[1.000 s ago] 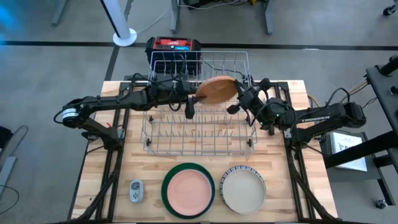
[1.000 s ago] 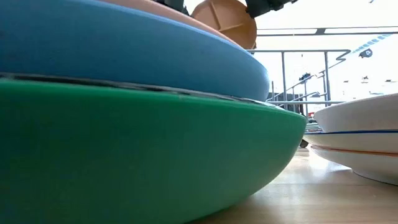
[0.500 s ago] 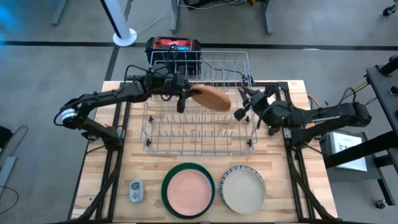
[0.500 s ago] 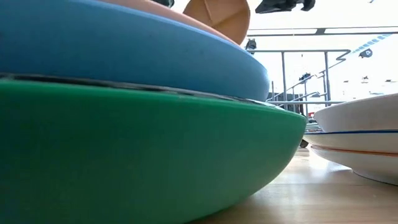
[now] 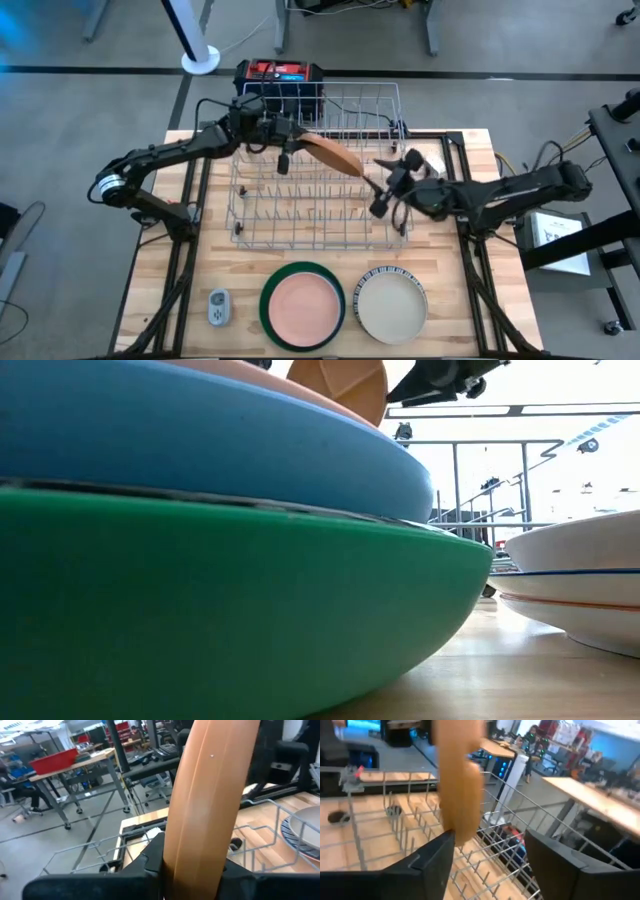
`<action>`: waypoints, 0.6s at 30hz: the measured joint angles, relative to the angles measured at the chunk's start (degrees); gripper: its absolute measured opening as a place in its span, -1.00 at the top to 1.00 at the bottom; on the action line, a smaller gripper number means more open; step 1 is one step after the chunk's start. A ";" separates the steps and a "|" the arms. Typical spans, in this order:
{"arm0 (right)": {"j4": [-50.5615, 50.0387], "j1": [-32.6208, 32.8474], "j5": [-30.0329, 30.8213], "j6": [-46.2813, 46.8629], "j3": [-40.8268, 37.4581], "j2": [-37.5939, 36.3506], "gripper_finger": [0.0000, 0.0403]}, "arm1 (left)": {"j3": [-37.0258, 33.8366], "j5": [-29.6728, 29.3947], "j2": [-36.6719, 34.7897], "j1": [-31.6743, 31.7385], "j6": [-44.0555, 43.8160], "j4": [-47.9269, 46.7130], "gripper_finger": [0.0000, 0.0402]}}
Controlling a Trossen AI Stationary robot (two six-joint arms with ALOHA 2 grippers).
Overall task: Sort dishes
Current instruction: Put the brown plate into the dish rack
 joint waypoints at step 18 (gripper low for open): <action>9.33 -4.33 -7.91 0.80 2.62 4.30 -0.11 | 0.07 0.86 0.04 0.02 1.98 -0.01 0.79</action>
